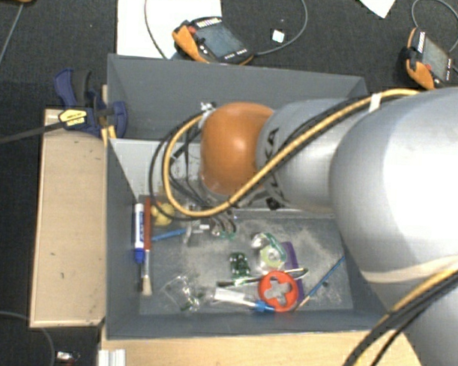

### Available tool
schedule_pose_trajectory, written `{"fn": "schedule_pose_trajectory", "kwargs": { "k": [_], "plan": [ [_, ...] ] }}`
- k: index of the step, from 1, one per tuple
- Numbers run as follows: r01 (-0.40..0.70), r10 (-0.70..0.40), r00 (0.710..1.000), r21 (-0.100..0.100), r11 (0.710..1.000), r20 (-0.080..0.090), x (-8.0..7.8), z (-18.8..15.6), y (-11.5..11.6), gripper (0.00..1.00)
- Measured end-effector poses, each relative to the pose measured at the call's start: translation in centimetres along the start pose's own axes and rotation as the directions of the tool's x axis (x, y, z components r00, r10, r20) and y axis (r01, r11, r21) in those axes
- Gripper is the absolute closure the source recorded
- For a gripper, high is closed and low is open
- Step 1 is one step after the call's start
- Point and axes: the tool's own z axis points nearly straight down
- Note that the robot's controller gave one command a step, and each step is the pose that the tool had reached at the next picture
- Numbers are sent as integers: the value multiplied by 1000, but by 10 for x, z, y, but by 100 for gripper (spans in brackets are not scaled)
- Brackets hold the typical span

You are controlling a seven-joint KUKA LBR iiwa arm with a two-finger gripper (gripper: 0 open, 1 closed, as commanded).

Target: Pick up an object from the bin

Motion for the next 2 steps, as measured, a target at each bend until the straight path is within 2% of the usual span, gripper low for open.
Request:
{"fn": "schedule_pose_trajectory", "kwargs": {
  "k": [1, 2],
  "plan": [
    [-1, 1, 1000, -1, 1000, 2, -1, -13, 0, 100],
    [-3, 3, 1000, 0, 1000, 0, 0, -58, 0, 100]
  ]
}}
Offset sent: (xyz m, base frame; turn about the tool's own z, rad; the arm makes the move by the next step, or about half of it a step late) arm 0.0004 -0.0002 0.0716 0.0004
